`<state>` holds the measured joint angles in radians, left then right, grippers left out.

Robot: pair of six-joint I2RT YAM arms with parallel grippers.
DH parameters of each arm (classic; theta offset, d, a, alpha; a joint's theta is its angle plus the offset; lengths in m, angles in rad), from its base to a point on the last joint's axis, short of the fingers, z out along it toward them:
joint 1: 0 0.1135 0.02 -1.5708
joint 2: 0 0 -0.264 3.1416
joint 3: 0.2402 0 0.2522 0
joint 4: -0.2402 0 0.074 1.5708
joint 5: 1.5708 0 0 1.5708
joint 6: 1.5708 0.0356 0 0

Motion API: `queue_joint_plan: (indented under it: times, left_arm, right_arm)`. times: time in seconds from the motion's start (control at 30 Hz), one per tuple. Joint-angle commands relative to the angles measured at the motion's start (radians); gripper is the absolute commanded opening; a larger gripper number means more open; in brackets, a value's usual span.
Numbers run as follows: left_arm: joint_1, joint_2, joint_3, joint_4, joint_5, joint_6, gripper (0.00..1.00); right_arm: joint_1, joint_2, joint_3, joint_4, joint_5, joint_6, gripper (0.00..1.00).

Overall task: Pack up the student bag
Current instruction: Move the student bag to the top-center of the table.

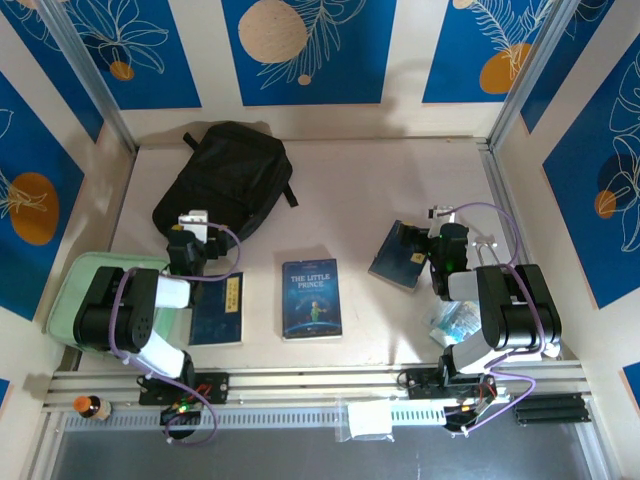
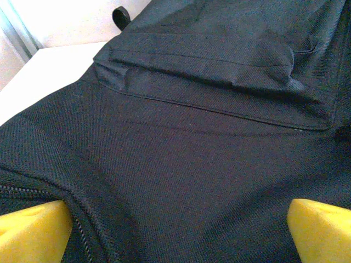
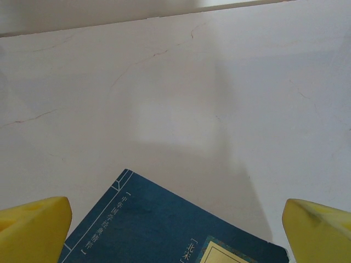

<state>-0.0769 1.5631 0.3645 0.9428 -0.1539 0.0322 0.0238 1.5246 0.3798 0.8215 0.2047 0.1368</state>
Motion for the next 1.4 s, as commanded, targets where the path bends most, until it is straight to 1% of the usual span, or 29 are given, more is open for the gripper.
queue_joint_plan:
  times: [0.0, 0.07, 0.17, 0.23, 0.33, 0.43, 0.53, 0.6, 0.7, 0.73, 0.8, 0.83, 0.9, 0.97, 1.0, 1.1, 1.2, 1.27, 1.37]
  left_arm:
    - [-0.004, 0.001, -0.001, 0.018, 0.011, 0.003, 1.0]
    - [-0.004, 0.002, -0.004, 0.022, 0.003, 0.002, 1.0]
    - [-0.004, 0.001, -0.018, 0.049, -0.039, -0.016, 1.0]
    - [-0.004, -0.002, -0.031, 0.075, -0.034, -0.013, 1.0]
    - [-0.006, -0.053, -0.039, 0.052, -0.044, -0.013, 1.0]
    - [-0.007, -0.158, -0.022, -0.063, -0.086, -0.024, 1.0]
    - [-0.009, -0.279, 0.031, -0.248, -0.142, -0.051, 1.0]
    - [-0.009, -0.35, 0.081, -0.367, -0.161, -0.119, 1.0]
    - [-0.009, -0.418, 0.194, -0.574, -0.103, -0.25, 1.0]
    - [-0.009, -0.422, 0.24, -0.642, -0.065, -0.297, 1.0]
    - [-0.008, -0.402, 0.325, -0.742, 0.036, -0.369, 1.0]
    - [-0.009, -0.386, 0.355, -0.769, 0.082, -0.396, 1.0]
    - [-0.009, -0.334, 0.437, -0.83, 0.185, -0.468, 1.0]
    - [-0.01, -0.269, 0.511, -0.869, 0.306, -0.491, 1.0]
    - [-0.015, -0.234, 0.544, -0.879, 0.348, -0.501, 1.0]
    - [-0.033, -0.124, 0.635, -0.937, 0.369, -0.533, 0.99]
    - [-0.045, -0.016, 0.732, -1.03, 0.375, -0.539, 0.92]
    - [-0.057, 0.049, 0.78, -1.099, 0.351, -0.542, 0.89]
    - [-0.077, 0.117, 0.796, -1.125, 0.332, -0.54, 0.89]
  right_arm:
    - [-0.005, -0.001, 0.024, 0.012, -0.011, -0.016, 0.99]
    - [-0.005, -0.003, 0.02, 0.017, -0.012, -0.017, 0.99]
    - [-0.006, -0.003, 0.019, 0.021, -0.012, -0.017, 0.99]
    - [-0.002, -0.012, 0.021, 0.01, -0.006, -0.02, 0.99]
    - [0.018, -0.065, 0.042, -0.072, -0.004, -0.045, 0.99]
    - [0.054, -0.142, 0.077, -0.185, 0.05, -0.07, 0.99]
    - [0.105, -0.209, 0.132, -0.33, 0.132, -0.067, 0.99]
    - [0.136, -0.243, 0.195, -0.469, 0.151, 0.005, 0.99]
    - [0.177, -0.258, 0.301, -0.674, 0.144, 0.165, 0.99]
    - [0.188, -0.253, 0.34, -0.743, 0.132, 0.216, 0.99]
    - [0.211, -0.223, 0.426, -0.865, 0.084, 0.312, 0.99]
    - [0.221, -0.205, 0.457, -0.897, 0.062, 0.344, 0.99]
    - [0.258, -0.158, 0.523, -0.953, 0.025, 0.405, 0.99]
    - [0.284, -0.12, 0.569, -0.977, -0.013, 0.441, 0.99]
    - [0.298, -0.092, 0.597, -0.993, -0.039, 0.468, 0.99]
    - [0.313, -0.02, 0.654, -1.011, -0.101, 0.534, 0.99]
    - [0.326, 0.037, 0.684, -0.997, -0.153, 0.571, 1.0]
    - [0.343, 0.063, 0.702, -0.997, -0.16, 0.583, 1.0]
    - [0.36, 0.088, 0.712, -0.996, -0.164, 0.598, 1.0]
